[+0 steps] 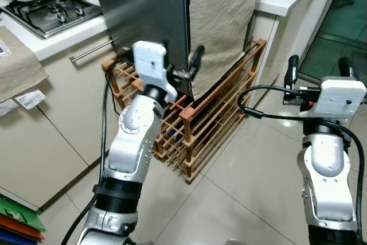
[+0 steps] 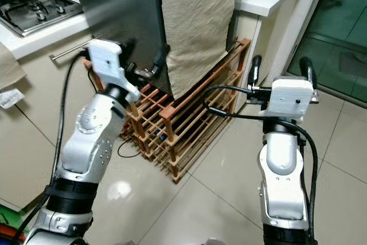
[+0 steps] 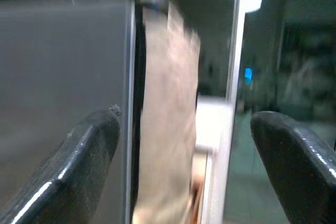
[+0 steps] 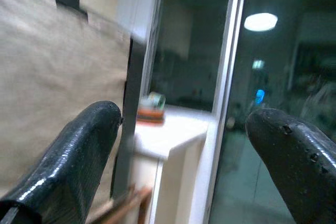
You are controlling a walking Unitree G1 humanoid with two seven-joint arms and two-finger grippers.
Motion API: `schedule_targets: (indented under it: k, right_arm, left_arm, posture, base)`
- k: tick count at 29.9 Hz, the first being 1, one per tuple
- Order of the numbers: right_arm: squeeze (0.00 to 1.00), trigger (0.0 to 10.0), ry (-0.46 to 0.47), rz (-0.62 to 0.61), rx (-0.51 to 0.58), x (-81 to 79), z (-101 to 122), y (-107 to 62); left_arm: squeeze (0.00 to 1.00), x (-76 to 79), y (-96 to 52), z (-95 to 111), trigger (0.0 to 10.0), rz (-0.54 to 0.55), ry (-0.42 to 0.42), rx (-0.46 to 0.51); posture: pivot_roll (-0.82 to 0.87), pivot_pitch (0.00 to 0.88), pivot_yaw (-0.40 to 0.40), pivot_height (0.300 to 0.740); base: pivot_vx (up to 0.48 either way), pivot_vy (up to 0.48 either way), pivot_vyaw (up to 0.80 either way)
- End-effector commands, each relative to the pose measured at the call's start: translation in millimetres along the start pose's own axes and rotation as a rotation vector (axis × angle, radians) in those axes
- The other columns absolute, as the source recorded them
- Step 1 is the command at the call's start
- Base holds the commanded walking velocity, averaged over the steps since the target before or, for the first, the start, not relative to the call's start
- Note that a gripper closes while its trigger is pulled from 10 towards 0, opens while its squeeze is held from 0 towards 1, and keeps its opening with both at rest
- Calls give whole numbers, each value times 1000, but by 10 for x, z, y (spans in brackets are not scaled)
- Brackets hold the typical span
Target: Restocking fridge
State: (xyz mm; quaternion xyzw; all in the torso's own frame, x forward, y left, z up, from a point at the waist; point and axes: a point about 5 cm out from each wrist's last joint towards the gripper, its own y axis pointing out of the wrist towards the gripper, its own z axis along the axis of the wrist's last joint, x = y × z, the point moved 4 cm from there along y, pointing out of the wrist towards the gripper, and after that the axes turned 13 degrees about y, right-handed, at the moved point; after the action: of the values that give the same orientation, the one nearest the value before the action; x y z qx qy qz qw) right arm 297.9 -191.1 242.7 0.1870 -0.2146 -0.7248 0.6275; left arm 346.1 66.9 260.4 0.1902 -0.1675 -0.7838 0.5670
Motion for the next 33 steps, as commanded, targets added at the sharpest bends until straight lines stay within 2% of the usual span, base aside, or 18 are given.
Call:
schedule_targets:
  k: [1,3,4,8,12,13,18,22,25,30,33]
  right_arm:
    - [133,10000,0,39,77,-75,200,54]
    - [133,10000,1,67,91,-126,236,73]
    - [129,10000,13,69,35,-117,89,56]
    - [133,10000,36,57,-50,-87,-112,26]
    - [133,10000,37,66,-69,-99,-164,6]
    - [129,10000,45,81,-110,-113,-251,-25]
    - [129,10000,56,91,-158,-98,-368,-48]
    - [133,10000,61,99,-164,-105,-384,-43]
    - [125,10000,60,101,-170,-109,-401,-44]
    - [129,10000,63,108,-180,-110,-419,-54]
    - [133,10000,102,114,-195,-127,-426,-56]
  left_arm:
    - [0,-41,41,105,10000,30,10,39]
    - [0,-78,47,81,10000,55,15,28]
    - [0,-31,58,-5,10000,38,14,-5]
    - [0,-1,86,-93,10000,21,29,-39]
    - [0,-16,76,-146,10000,39,23,-59]
    - [0,-43,59,-215,10000,56,11,-86]
    - [0,-68,31,-282,10000,71,-4,-111]
    - [0,10,20,-254,10000,30,-5,-102]
    - [0,85,-7,-312,10000,-18,-19,-139]
    - [0,-21,-10,-408,10000,43,-61,-188]
    - [0,-24,5,-449,10000,34,-100,-222]
  posture:
    - [-176,41,51,740]
    - [-178,37,48,740]
    - [-176,24,40,740]
    - [-182,14,41,740]
    - [-185,13,42,740]
    - [-185,14,44,740]
    - [-176,16,37,740]
    - [-173,18,36,740]
    - [-172,22,35,740]
    - [-175,30,35,740]
    - [-178,48,33,740]
  base:
    - [446,0,0]
    - [439,0,0]
    - [431,0,0]
    - [442,0,0]
    - [456,0,0]
    - [458,0,0]
    - [458,0,0]
    - [461,0,0]
    - [0,0,0]
    - [0,0,0]
    - [0,0,0]
